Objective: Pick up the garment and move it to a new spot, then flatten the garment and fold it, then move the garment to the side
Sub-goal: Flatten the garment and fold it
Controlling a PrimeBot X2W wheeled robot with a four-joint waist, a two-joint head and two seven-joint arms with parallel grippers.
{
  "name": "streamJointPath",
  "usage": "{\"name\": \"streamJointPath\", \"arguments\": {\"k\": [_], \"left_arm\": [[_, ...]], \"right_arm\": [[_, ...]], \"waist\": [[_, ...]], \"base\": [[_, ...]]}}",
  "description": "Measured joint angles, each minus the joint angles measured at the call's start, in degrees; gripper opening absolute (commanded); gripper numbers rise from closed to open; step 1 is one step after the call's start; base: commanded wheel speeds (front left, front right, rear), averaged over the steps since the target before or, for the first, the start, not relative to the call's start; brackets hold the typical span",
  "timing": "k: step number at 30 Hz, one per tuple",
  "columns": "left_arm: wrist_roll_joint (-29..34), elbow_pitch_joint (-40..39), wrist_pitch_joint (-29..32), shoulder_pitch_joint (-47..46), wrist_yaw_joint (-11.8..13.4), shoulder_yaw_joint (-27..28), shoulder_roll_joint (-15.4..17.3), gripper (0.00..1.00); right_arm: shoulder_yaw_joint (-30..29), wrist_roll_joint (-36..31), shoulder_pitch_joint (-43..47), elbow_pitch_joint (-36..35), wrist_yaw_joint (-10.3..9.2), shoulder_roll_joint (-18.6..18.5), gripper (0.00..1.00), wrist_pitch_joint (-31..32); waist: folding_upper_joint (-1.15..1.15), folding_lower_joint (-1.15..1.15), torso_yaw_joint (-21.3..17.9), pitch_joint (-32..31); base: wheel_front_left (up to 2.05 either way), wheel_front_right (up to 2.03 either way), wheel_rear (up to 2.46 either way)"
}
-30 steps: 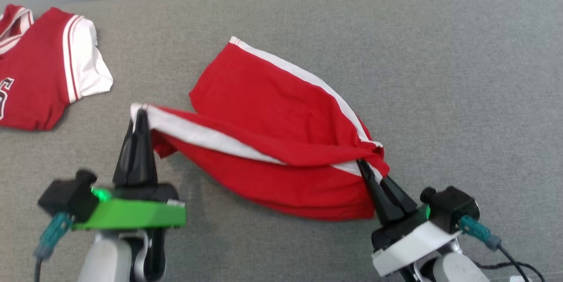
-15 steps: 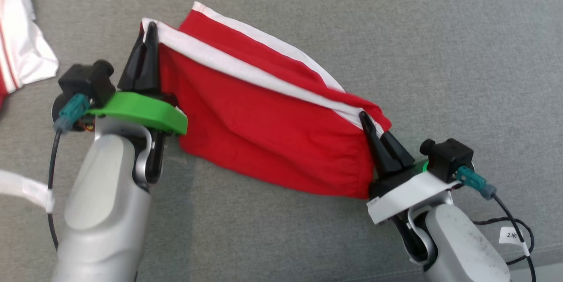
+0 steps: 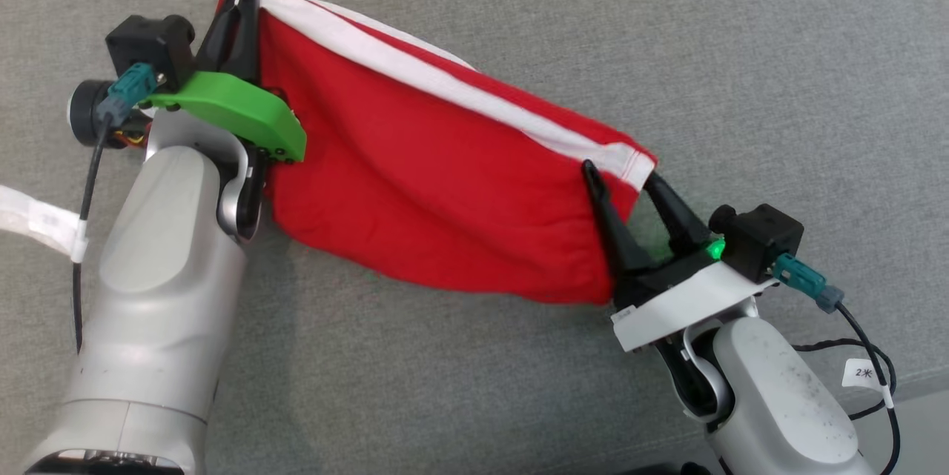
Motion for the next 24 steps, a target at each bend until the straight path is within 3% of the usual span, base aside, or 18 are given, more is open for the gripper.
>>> {"name": "streamJointPath", "arguments": {"k": [11, 18, 24], "left_arm": [[0.7, 0.6, -1.0, 1.5, -0.1, -1.4, -0.3, 1.00], [-0.3, 1.4, -0.8, 7.4, -0.1, -1.3, 1.9, 1.00], [-2.8, 3.7, 3.6, 10.6, -0.3, -1.2, 3.4, 1.00]], "right_arm": [[-2.2, -5.7, 3.9, -2.6, 0.00, 0.0, 1.00, 0.0], [-4.4, -9.9, 8.0, -4.2, 0.00, 0.0, 1.00, 0.0], [-5.0, -11.8, 10.6, -5.7, 0.00, 0.0, 1.00, 0.3]], "waist": [[0.00, 0.00, 0.6, -2.6], [0.00, 0.00, 1.5, -6.3], [0.00, 0.00, 1.4, -9.9]], "base": [[0.00, 0.00, 0.00], [0.00, 0.00, 0.00], [0.00, 0.00, 0.00]]}}
